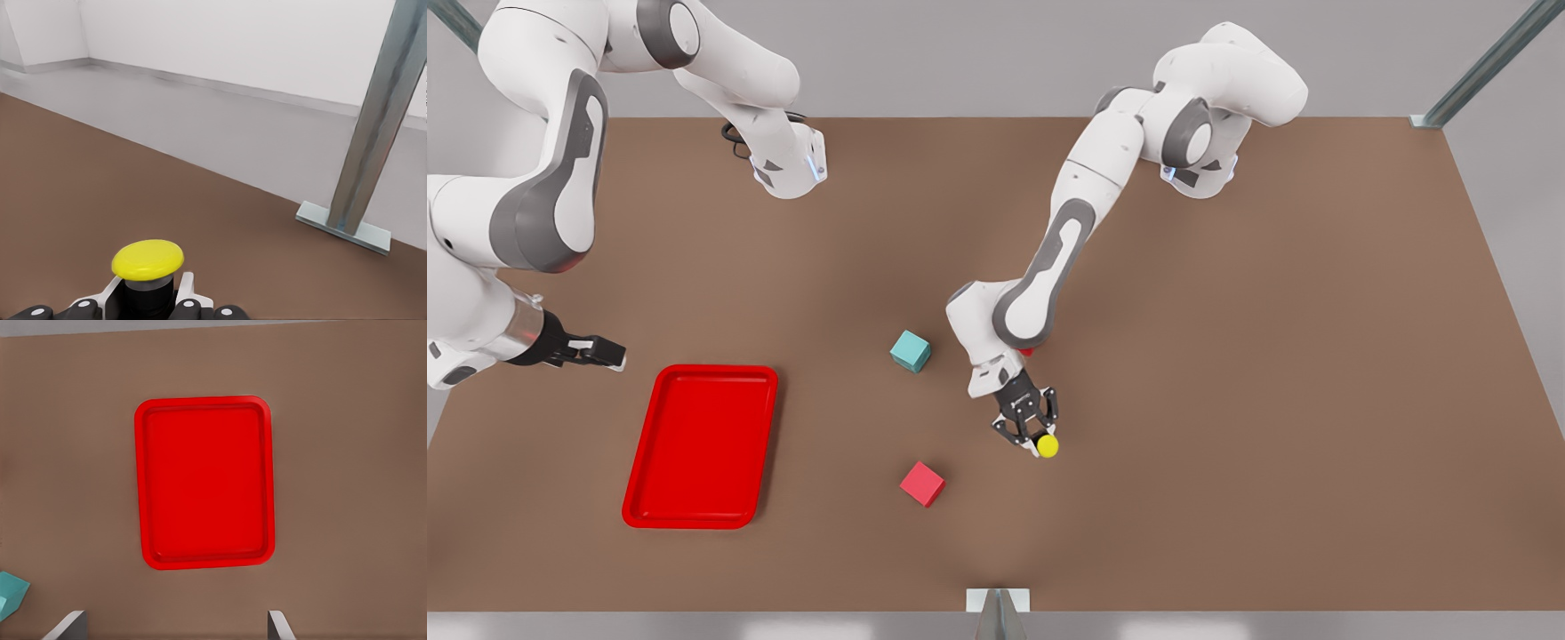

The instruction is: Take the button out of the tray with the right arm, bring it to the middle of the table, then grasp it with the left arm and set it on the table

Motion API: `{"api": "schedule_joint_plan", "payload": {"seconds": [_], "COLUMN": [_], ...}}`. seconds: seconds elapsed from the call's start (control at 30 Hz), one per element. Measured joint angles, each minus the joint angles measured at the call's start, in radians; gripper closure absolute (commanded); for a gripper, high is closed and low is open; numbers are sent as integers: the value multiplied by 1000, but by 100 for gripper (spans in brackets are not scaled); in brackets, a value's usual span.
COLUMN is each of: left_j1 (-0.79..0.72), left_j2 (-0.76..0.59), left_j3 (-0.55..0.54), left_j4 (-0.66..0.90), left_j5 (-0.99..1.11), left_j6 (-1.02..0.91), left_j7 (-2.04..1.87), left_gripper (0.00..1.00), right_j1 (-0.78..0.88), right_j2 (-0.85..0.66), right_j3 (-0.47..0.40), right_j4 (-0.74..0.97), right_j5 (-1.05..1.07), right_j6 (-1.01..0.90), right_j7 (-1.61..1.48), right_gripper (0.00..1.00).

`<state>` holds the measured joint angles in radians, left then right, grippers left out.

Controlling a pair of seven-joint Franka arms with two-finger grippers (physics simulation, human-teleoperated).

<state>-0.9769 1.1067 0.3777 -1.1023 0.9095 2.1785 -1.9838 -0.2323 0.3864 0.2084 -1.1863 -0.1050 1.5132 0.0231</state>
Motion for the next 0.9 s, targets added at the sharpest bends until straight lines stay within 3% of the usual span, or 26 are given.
{"api": "schedule_joint_plan", "payload": {"seconds": [0.57, 0.6, 0.63, 0.9], "left_j1": [-5, -5, -6, -7], "left_j2": [82, 81, 81, 79], "left_j3": [-71, -71, -71, -84], "left_j4": [-14, -14, -14, -14], "left_j5": [319, 328, 338, 381], "left_j6": [2, 1, 0, -10], "left_j7": [-495, -513, -532, -657], "left_gripper": [52, 37, 0, 0], "right_j1": [-4, -4, -4, -2], "right_j2": [0, 0, 0, 0], "right_j3": [-4, -4, -4, -3], "right_j4": [0, 1, 1, 0], "right_j5": [-6, -6, -7, -7], "right_j6": [1, 1, 2, 6], "right_j7": [-6, -7, -7, -9], "right_gripper": [0, 0, 0, 0]}}
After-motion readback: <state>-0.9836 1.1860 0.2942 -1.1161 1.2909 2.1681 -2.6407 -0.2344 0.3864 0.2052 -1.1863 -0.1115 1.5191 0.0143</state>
